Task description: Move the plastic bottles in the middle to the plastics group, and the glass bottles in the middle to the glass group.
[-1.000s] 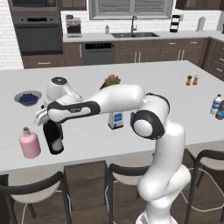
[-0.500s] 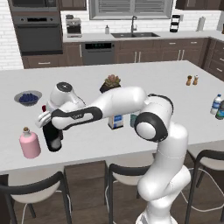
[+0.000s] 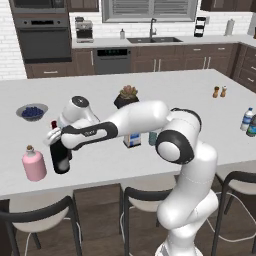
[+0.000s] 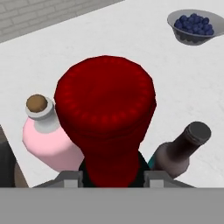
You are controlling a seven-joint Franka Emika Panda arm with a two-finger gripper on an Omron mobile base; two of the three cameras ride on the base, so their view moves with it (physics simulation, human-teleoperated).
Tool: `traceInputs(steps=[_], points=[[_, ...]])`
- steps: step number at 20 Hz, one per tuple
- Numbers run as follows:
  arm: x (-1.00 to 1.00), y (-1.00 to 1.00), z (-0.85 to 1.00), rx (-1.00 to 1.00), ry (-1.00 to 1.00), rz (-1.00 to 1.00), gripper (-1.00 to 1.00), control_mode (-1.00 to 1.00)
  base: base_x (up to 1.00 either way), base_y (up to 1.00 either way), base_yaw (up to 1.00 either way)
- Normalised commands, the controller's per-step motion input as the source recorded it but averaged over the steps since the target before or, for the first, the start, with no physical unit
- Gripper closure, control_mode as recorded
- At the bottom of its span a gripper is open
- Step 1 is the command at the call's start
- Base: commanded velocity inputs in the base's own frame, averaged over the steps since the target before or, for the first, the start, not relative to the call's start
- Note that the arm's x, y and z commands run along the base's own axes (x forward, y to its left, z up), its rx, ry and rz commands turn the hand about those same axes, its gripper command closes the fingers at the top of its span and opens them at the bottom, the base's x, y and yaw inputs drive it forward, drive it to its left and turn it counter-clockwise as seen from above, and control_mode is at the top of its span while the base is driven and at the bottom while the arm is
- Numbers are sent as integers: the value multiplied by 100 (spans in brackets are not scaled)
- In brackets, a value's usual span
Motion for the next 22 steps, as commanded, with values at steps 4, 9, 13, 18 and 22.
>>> traceInputs(steps=[4,9,13,18,22], points=[[0,0,0,0,0,0,100,-100,0,0,0],[0,0,0,0,0,0,-100,-100,0,0,0],[0,0,0,0,0,0,-100,-100,0,0,0],[-6,0,2,0,0,0,-100,-100,0,0,0],[-31,-6,25,0,0,0,-100,-100,0,0,0]])
